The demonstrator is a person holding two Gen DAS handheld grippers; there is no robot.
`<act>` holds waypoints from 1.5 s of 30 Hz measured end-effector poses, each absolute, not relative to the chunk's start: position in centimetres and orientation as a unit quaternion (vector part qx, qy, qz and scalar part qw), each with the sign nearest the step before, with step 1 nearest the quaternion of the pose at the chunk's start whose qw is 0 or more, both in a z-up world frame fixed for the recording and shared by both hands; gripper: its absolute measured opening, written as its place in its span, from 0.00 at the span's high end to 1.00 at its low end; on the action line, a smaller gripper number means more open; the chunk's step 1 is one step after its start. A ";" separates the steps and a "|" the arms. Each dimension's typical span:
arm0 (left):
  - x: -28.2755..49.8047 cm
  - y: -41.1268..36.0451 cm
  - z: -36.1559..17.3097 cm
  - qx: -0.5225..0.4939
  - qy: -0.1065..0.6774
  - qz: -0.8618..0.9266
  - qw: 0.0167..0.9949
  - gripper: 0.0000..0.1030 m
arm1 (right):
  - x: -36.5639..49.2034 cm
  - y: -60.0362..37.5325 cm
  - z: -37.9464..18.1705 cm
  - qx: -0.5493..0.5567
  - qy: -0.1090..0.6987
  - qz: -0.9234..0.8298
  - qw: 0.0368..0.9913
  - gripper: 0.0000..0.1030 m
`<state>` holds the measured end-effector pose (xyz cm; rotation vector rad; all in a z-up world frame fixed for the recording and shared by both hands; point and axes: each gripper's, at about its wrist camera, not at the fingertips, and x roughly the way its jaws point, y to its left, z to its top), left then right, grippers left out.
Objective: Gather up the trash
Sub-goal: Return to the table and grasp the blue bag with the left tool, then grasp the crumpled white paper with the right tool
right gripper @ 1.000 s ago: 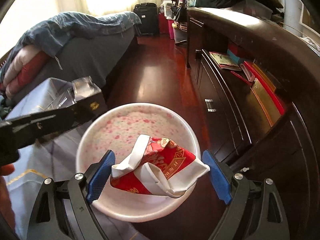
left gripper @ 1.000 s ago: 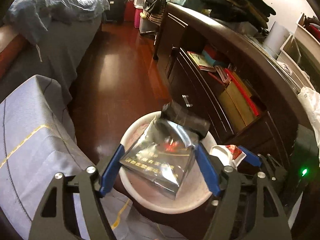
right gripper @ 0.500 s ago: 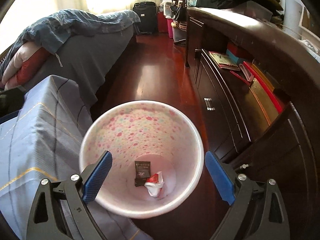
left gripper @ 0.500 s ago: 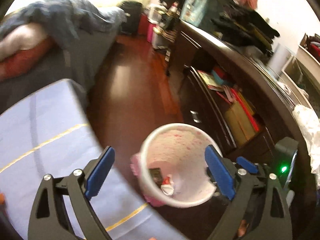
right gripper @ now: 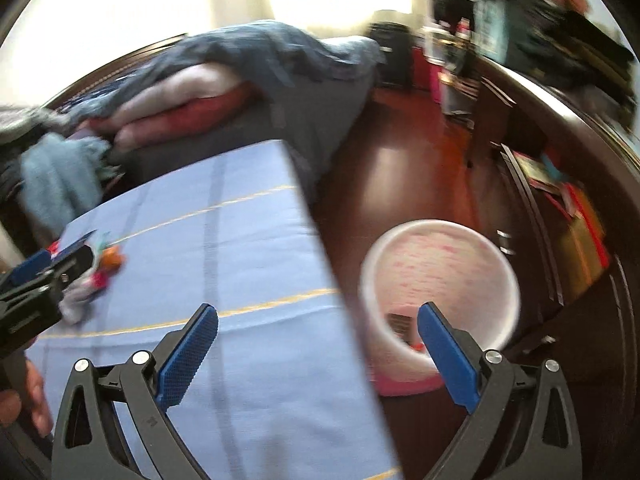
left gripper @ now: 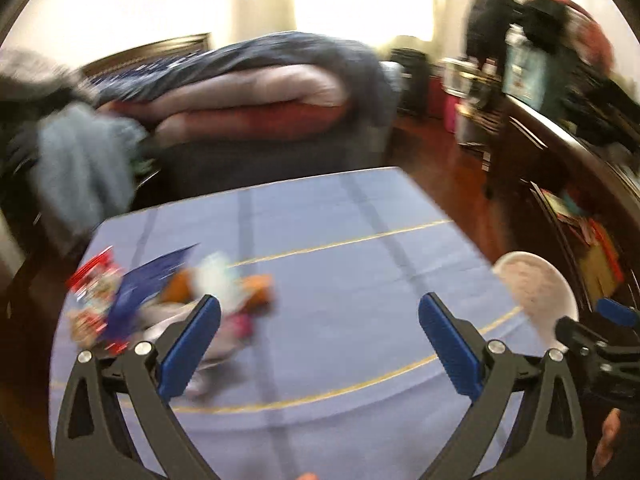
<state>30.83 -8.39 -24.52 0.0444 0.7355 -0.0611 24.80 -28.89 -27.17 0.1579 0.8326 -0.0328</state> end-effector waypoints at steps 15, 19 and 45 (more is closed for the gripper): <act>35.3 6.3 -26.7 -0.050 0.398 0.010 0.916 0.03 | 25.3 -16.3 -25.7 0.003 0.397 0.089 0.914 0.04; 36.9 6.4 -28.0 -0.056 0.409 -0.013 0.911 0.05 | 26.0 -14.7 -25.8 -0.005 0.396 0.096 0.913 0.04; 31.7 12.6 -24.3 -0.131 0.337 -0.008 0.932 0.66 | 31.0 -2.0 -30.6 -0.075 0.422 0.175 0.886 0.04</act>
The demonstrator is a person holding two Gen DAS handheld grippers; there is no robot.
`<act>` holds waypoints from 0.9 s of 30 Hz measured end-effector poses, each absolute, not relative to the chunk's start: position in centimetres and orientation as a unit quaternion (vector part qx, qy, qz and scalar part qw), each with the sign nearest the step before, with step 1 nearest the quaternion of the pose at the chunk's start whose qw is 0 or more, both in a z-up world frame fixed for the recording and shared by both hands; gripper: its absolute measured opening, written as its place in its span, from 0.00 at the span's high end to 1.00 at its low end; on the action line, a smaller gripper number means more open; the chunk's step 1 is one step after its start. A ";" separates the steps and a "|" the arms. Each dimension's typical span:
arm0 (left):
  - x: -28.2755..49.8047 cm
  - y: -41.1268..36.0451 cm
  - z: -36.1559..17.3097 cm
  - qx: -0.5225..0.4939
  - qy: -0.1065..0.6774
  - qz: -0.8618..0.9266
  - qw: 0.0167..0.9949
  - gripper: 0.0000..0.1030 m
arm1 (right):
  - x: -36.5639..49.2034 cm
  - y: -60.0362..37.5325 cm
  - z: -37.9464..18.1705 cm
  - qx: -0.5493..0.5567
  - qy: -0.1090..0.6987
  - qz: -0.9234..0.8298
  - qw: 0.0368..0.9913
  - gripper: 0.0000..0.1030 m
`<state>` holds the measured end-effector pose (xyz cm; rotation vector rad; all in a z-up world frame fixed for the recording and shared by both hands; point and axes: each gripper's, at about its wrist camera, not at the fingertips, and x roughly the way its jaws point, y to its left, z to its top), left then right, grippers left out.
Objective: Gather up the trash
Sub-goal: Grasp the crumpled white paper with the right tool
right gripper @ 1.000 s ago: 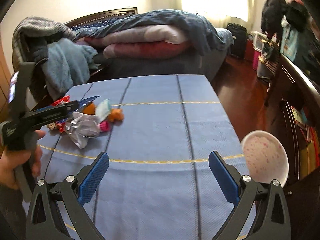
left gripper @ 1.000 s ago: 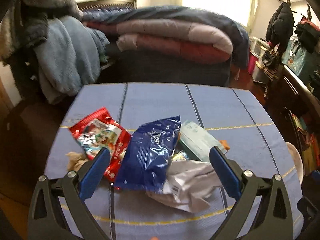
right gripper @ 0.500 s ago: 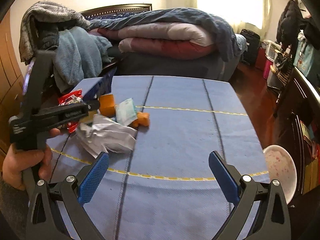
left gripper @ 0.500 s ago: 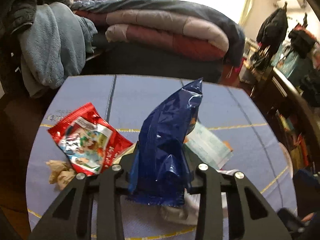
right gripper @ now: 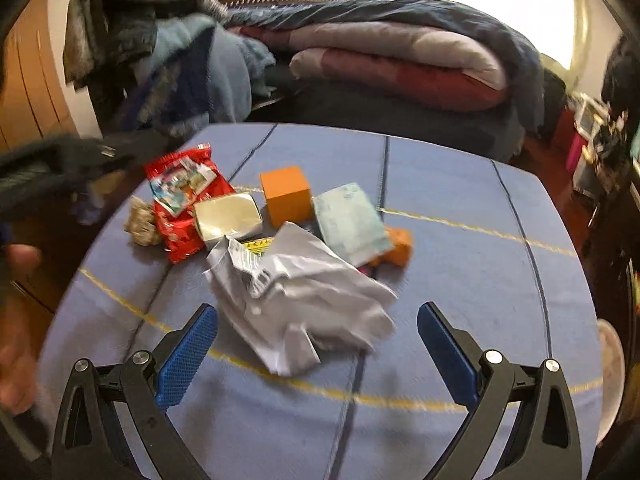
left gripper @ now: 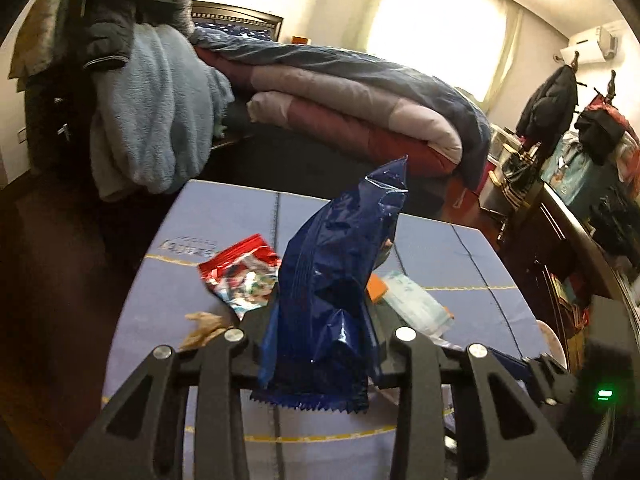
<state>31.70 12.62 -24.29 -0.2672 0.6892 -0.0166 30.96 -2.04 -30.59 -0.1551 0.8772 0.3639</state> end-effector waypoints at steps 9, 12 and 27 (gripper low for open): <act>31.5 14.2 -24.9 -0.141 0.342 -0.004 0.929 0.65 | 32.2 -0.9 -31.5 -0.068 0.413 0.190 0.888 0.16; 31.5 13.8 -24.8 -0.141 0.341 -0.010 0.929 0.65 | 31.7 -1.4 -30.6 -0.060 0.399 0.204 0.892 0.48; 29.6 8.1 -23.1 -0.124 0.330 -0.072 0.933 0.63 | 28.3 -9.5 -27.6 0.036 0.394 0.207 0.895 0.56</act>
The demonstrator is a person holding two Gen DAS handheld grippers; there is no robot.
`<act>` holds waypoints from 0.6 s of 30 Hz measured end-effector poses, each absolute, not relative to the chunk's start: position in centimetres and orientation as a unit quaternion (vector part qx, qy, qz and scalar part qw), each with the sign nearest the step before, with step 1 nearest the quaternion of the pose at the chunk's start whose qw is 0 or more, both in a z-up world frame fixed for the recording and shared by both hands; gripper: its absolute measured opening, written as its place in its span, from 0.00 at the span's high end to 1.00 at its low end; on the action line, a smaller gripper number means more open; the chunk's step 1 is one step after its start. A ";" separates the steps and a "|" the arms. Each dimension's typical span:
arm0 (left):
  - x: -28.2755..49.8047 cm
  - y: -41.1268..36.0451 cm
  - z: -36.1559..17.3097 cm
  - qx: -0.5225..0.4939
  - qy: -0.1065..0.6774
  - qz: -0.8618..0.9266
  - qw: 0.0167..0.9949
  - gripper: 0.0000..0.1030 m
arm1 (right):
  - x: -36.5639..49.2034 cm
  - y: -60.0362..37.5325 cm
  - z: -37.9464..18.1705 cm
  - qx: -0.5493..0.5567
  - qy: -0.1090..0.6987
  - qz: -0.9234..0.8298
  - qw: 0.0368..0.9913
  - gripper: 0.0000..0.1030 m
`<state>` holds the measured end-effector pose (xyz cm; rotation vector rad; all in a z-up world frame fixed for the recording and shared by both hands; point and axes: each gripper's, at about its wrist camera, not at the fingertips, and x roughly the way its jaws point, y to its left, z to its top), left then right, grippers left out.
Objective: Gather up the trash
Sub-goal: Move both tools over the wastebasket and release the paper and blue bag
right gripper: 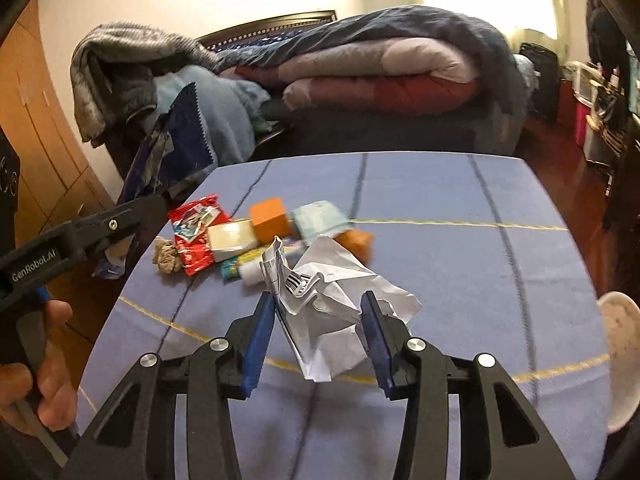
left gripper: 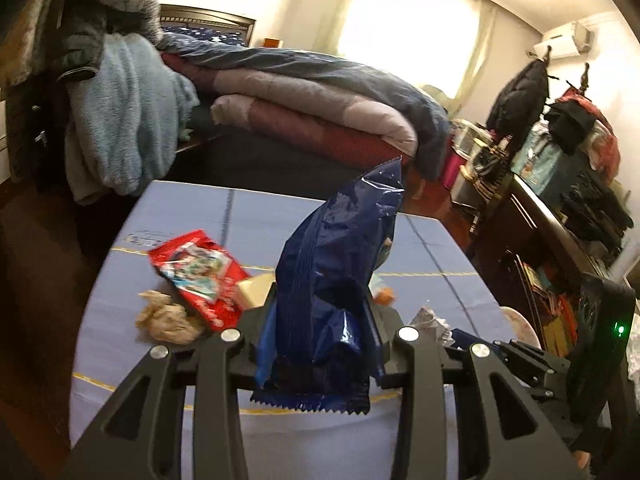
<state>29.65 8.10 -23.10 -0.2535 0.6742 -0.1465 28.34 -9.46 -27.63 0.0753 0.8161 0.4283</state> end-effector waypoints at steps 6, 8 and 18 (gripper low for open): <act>29.2 4.0 -22.7 -0.110 0.332 -0.104 0.931 0.63 | 26.8 -12.9 -27.2 0.039 0.388 0.174 0.904 0.56; 29.1 2.6 -22.6 -0.106 0.333 -0.115 0.930 0.63 | 26.1 -14.4 -27.1 0.039 0.387 0.161 0.907 0.56; 29.2 -6.9 -22.1 -0.060 0.338 -0.183 0.921 0.63 | 23.9 -22.7 -27.4 0.069 0.379 0.100 0.917 0.56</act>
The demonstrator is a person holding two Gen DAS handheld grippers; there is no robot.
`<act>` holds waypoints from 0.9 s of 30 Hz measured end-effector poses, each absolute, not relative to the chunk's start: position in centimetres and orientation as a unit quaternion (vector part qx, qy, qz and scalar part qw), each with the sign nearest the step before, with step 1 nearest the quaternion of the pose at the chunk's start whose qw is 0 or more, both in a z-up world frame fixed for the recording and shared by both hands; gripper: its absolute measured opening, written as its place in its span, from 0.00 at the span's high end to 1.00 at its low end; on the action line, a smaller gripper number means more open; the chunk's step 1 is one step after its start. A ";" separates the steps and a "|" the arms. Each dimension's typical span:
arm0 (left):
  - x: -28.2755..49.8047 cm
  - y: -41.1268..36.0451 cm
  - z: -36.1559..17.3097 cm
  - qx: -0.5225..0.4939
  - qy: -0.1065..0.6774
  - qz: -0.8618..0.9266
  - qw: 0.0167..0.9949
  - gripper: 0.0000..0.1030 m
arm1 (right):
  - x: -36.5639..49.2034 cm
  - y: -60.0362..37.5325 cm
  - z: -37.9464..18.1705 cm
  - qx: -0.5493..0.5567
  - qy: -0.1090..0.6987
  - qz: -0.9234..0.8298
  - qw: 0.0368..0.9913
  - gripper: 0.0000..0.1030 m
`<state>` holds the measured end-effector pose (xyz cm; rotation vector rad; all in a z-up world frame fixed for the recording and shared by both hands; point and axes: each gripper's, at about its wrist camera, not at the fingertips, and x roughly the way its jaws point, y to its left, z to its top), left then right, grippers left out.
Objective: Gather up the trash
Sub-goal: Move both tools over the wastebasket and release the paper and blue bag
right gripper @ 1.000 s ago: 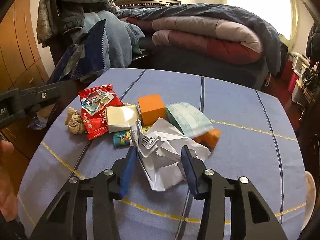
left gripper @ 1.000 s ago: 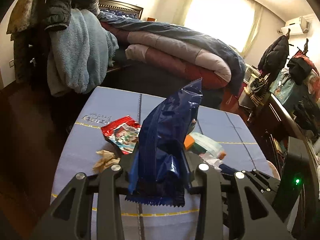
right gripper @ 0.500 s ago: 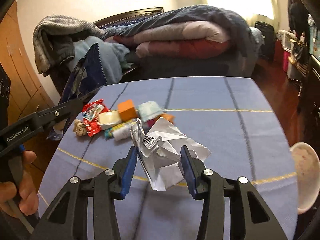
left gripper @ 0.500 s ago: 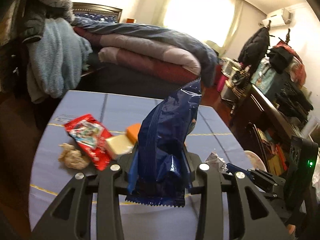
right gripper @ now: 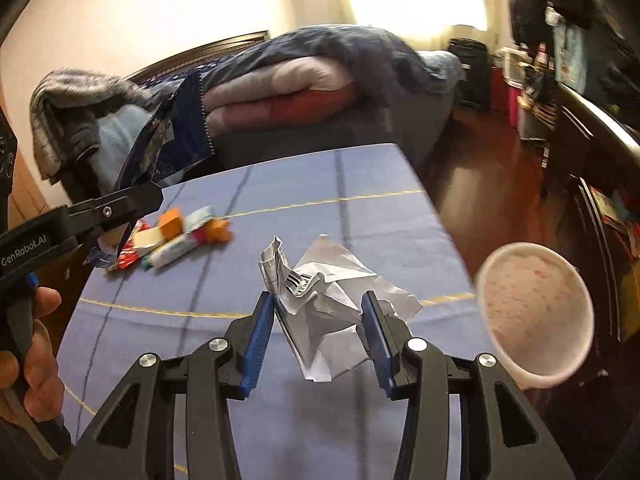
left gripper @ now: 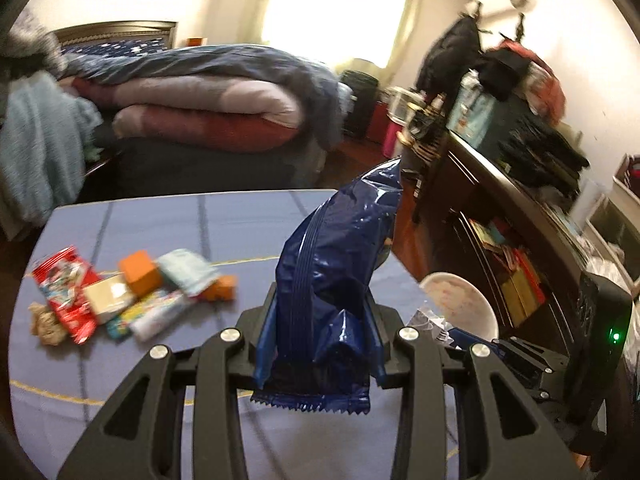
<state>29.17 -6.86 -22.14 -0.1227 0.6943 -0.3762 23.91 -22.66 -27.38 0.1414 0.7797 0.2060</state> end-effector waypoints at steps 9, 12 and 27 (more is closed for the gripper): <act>30.6 -16.0 -22.8 -0.010 0.350 -0.247 0.904 0.63 | 22.4 -30.6 -27.5 0.107 0.365 0.028 0.924 0.56; 31.1 -19.1 -23.0 0.007 0.349 -0.273 0.896 0.63 | 22.2 -33.4 -27.7 0.120 0.361 -0.005 0.925 0.56; 36.3 -32.2 -26.6 0.025 0.393 -0.366 0.844 0.63 | 23.7 -44.0 -30.8 0.148 0.363 -0.124 0.912 0.55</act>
